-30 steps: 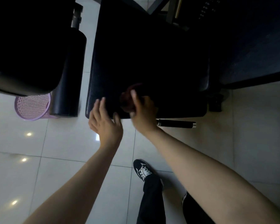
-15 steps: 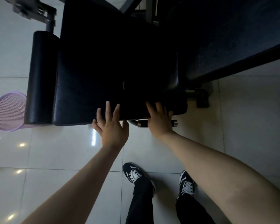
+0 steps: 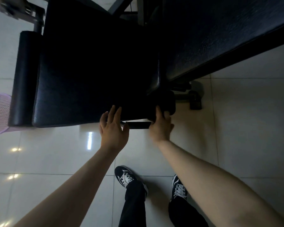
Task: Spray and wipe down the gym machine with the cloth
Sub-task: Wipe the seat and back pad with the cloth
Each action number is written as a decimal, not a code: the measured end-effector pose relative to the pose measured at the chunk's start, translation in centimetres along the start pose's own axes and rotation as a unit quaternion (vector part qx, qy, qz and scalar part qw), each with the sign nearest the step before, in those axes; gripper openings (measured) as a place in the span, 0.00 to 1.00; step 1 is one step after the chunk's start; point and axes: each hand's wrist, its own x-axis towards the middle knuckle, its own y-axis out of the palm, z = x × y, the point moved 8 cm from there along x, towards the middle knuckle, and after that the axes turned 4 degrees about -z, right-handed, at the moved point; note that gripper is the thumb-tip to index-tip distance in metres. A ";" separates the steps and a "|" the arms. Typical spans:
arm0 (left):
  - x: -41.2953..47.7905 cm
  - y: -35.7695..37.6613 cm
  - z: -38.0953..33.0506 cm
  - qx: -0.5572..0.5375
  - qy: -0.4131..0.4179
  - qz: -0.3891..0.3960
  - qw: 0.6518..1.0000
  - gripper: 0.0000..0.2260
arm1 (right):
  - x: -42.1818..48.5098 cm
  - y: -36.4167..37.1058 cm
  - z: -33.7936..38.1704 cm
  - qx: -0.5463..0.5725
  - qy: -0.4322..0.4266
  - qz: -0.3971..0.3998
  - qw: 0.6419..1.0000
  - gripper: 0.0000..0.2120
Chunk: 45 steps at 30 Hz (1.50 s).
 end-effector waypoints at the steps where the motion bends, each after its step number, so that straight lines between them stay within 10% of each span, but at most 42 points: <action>1: 0.2 0.7 -0.8 -0.011 0.016 0.007 1.000 0.30 | -0.9 0.4 1.9 0.009 -0.072 -0.009 0.997 0.36; 8: 1.4 4.3 -4.4 -0.001 0.037 0.004 0.999 0.34 | 0.5 1.8 2.6 -0.108 -0.273 -0.026 0.955 0.36; 23: 2.0 7.6 -4.7 0.091 0.073 0.003 0.993 0.42 | 14.2 -0.7 -3.6 0.013 0.035 0.033 0.999 0.30; 37: 2.3 5.9 -4.4 0.063 0.095 0.027 0.993 0.40 | 0.4 0.8 -4.9 0.230 0.289 0.035 0.929 0.13; 45: 0.3 1.9 -1.0 -0.084 0.132 -0.061 0.986 0.13 | -3.4 4.2 -0.6 0.211 0.079 0.027 0.974 0.16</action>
